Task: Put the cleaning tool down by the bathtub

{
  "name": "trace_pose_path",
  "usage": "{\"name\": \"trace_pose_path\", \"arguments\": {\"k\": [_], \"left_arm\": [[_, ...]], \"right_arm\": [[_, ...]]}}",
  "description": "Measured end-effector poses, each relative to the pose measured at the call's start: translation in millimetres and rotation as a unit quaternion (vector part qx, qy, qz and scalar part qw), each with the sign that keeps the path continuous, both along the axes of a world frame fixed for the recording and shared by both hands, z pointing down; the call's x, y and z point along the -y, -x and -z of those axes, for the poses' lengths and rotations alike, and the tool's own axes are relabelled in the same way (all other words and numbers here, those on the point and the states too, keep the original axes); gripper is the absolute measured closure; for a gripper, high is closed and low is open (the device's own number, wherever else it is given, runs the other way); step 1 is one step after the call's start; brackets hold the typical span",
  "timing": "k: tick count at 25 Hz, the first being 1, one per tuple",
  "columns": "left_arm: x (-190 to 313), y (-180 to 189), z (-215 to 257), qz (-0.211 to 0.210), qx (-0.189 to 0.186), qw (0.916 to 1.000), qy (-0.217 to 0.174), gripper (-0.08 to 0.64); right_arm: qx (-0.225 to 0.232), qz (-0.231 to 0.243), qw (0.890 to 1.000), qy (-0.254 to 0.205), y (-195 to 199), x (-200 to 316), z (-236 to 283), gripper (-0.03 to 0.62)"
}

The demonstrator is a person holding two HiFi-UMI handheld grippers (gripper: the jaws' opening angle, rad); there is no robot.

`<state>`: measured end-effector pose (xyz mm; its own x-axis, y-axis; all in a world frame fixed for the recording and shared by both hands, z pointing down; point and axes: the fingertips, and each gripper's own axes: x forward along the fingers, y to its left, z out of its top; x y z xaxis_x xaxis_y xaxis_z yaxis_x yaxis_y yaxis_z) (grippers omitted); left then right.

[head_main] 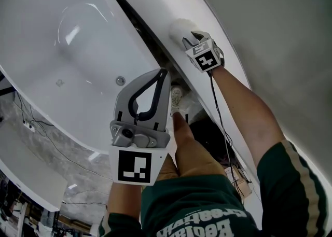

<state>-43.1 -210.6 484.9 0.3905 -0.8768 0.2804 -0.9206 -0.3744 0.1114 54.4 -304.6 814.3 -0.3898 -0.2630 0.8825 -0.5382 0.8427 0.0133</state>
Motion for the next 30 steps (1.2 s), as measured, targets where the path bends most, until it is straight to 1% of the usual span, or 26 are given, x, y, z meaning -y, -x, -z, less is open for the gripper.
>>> {"name": "trace_pose_path", "arguments": {"k": [4,8,11,16,18,23,27,30], "left_arm": [[-2,-1,-1,-0.002,-0.002,1.0,0.001,0.551],[-4,-3,-1,-0.005,-0.002,1.0,0.004,0.551],[-3,-5,3,-0.007,0.0,1.0,-0.002,0.551],[-7,-8,15,-0.012,0.006,0.9999,-0.008,0.551],[-9,-12,21,-0.015,0.008,0.9998,-0.013,0.551],[-17,-21,40,-0.032,0.013,0.999,-0.028,0.551],[-22,-28,55,-0.043,0.016,0.9983,-0.036,0.551],[-23,-29,66,-0.049,0.024,0.9976,-0.043,0.551]], "right_arm": [[0.001,-0.011,1.0,-0.002,-3,3,2,0.443],[-0.001,-0.006,1.0,-0.014,-5,4,6,0.434],[0.006,-0.013,1.0,-0.006,-6,1,9,0.426],[0.008,-0.008,1.0,-0.016,-7,-3,25,0.425],[0.01,-0.005,1.0,-0.021,-8,-5,32,0.425],[0.022,-0.019,0.999,-0.03,-9,-9,57,0.425],[0.029,-0.024,0.999,-0.034,-8,-16,83,0.425],[0.035,-0.018,0.998,-0.044,-6,-23,107,0.423]]}}
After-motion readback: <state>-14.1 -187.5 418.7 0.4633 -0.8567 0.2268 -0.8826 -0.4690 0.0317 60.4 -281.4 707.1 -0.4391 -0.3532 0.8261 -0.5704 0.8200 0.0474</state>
